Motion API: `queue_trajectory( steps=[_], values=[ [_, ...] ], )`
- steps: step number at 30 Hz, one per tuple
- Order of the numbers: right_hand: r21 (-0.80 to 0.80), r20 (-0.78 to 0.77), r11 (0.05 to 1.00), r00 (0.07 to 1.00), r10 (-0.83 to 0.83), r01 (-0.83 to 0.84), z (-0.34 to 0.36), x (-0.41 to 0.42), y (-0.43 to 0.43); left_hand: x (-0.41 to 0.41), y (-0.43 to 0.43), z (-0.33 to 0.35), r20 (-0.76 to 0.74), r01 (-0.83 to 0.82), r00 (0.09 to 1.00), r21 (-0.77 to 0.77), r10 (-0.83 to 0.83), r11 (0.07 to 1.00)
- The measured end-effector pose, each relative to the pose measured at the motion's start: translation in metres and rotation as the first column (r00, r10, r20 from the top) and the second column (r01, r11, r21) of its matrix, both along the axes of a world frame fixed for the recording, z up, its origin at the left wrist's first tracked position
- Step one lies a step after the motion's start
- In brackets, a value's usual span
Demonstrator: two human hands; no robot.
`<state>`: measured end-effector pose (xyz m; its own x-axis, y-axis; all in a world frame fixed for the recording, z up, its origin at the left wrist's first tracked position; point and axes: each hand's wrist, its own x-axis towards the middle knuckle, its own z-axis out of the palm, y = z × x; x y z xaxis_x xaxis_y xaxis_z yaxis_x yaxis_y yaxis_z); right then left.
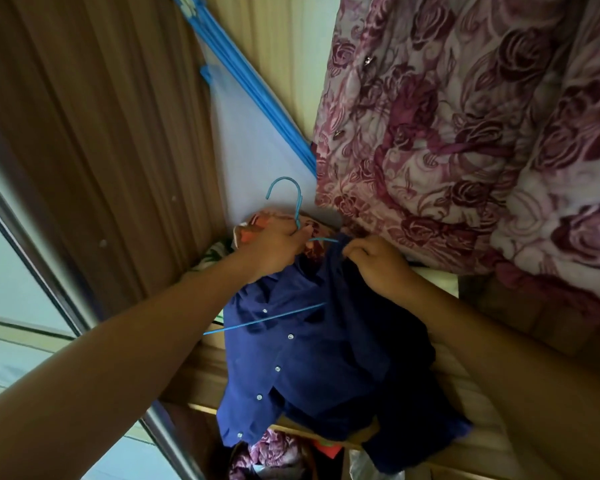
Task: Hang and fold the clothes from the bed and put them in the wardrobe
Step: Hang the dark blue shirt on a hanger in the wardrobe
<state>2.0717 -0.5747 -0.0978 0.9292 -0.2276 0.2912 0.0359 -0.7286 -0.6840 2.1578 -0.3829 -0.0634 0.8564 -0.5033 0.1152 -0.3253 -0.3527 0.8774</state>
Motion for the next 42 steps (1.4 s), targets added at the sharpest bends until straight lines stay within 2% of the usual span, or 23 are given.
queue_trajectory(
  steps=[3,7,9,12,16,20,24,27,28,30,32,34,36,38,40,42],
  values=[
    [-0.361,-0.001,0.932,0.999,-0.038,0.035,-0.004,-0.011,-0.007,-0.003,-0.002,-0.001,-0.049,0.019,0.999,-0.095,-0.024,0.995],
    [-0.506,0.224,0.842,0.971,-0.084,0.189,-0.014,-0.014,-0.011,-0.004,0.004,0.002,-0.084,0.016,0.996,-0.165,-0.03,0.986],
    [-0.56,0.324,0.778,0.94,-0.11,0.284,-0.018,-0.011,-0.015,0.0,0.009,0.001,-0.077,0.018,0.997,-0.14,-0.029,0.99],
    [-0.527,0.374,0.807,0.925,-0.062,0.267,-0.022,-0.006,-0.016,0.001,0.016,-0.001,-0.09,0.018,0.996,-0.1,-0.027,0.995],
    [-0.399,0.317,0.914,0.946,0.065,0.071,-0.017,-0.002,0.0,-0.006,0.016,-0.003,-0.162,0.064,0.983,-0.136,-0.086,0.989],
    [-0.365,0.312,0.93,0.936,0.162,-0.039,-0.006,-0.002,0.027,-0.018,0.009,-0.006,-0.203,0.13,0.966,-0.156,-0.161,0.979],
    [-0.384,0.228,0.916,0.949,0.217,-0.117,0.008,-0.004,0.013,-0.017,0.02,-0.001,-0.386,0.226,0.872,-0.228,-0.301,0.947],
    [-0.464,0.259,0.881,0.937,0.236,-0.094,0.016,-0.005,-0.003,0.007,0.041,-0.012,-0.554,0.28,0.751,-0.225,-0.359,0.933],
    [-0.468,0.279,0.88,0.932,0.232,-0.079,0.019,-0.005,-0.006,0.014,0.047,-0.018,-0.596,0.3,0.719,-0.199,-0.358,0.933],
    [-0.451,0.32,0.891,0.921,0.222,-0.058,0.023,-0.007,-0.011,0.022,0.054,-0.035,-0.626,0.331,0.728,-0.036,-0.28,0.943],
    [-0.439,0.354,0.897,0.91,0.217,-0.043,0.029,-0.009,-0.013,0.023,0.054,-0.055,-0.586,0.386,0.782,0.188,-0.212,0.903],
    [-0.452,0.369,0.891,0.903,0.221,-0.033,0.032,-0.011,-0.014,0.024,0.048,-0.074,-0.451,0.39,0.867,0.354,-0.21,0.85],
    [-0.495,0.369,0.869,0.905,0.213,-0.003,0.033,-0.012,-0.016,0.022,0.043,-0.079,-0.232,0.393,0.919,0.527,-0.318,0.753],
    [-0.536,0.37,0.844,0.905,0.21,0.023,0.031,-0.015,-0.018,0.023,0.038,-0.078,-0.005,0.321,0.891,0.713,-0.453,0.624],
    [-0.57,0.392,0.82,0.895,0.214,0.054,0.029,-0.017,-0.023,0.025,0.036,-0.076,0.133,0.195,0.862,0.804,-0.489,0.562],
    [-0.612,0.413,0.785,0.886,0.212,0.097,0.03,-0.021,-0.029,0.031,0.036,-0.079,0.143,0.183,0.897,0.742,-0.418,0.645]
  ],
)
